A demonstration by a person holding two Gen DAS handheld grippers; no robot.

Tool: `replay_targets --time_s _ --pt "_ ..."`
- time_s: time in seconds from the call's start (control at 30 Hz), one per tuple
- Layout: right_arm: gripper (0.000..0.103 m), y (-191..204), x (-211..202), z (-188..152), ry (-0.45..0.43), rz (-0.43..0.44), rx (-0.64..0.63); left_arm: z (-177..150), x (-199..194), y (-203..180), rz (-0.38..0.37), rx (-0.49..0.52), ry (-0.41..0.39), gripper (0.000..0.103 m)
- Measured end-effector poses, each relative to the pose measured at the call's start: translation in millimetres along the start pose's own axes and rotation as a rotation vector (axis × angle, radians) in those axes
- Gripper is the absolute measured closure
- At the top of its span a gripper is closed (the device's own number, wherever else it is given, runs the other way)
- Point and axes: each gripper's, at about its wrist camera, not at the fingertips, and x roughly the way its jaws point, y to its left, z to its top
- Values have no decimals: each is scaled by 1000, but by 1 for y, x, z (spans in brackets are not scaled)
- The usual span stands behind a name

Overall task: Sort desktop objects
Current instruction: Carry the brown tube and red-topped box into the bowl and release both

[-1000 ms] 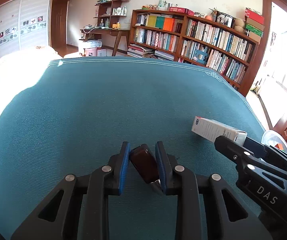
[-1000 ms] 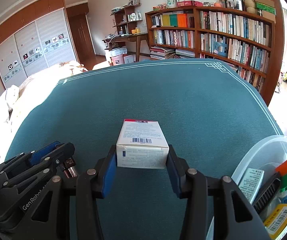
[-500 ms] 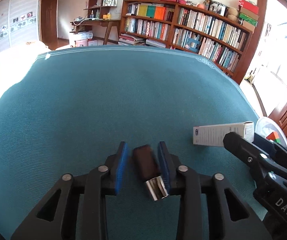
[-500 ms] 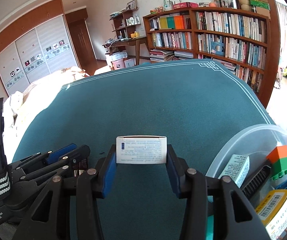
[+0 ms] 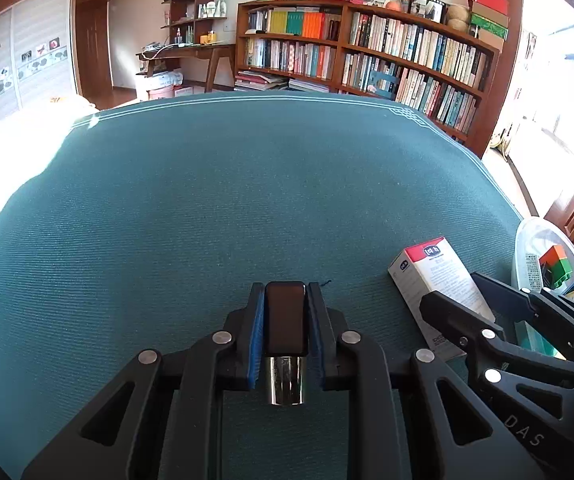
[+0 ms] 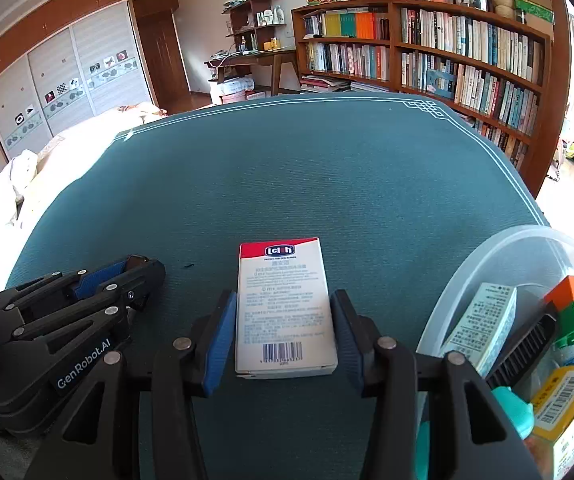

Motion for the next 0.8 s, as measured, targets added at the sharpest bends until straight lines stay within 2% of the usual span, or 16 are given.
replay_targets --time_s 0.2,0.43,0.8 --pt "52 -5 -7 -2 -21 19 31 3 -8 -2 -13 3 -23 81" --pt "52 -10 -38 6 -127 7 65 7 -15 -8 -23 9 -39 81" --pt "53 -63 -86 -3 -188 -57 164 14 -30 -50 -94 68 -45 82"
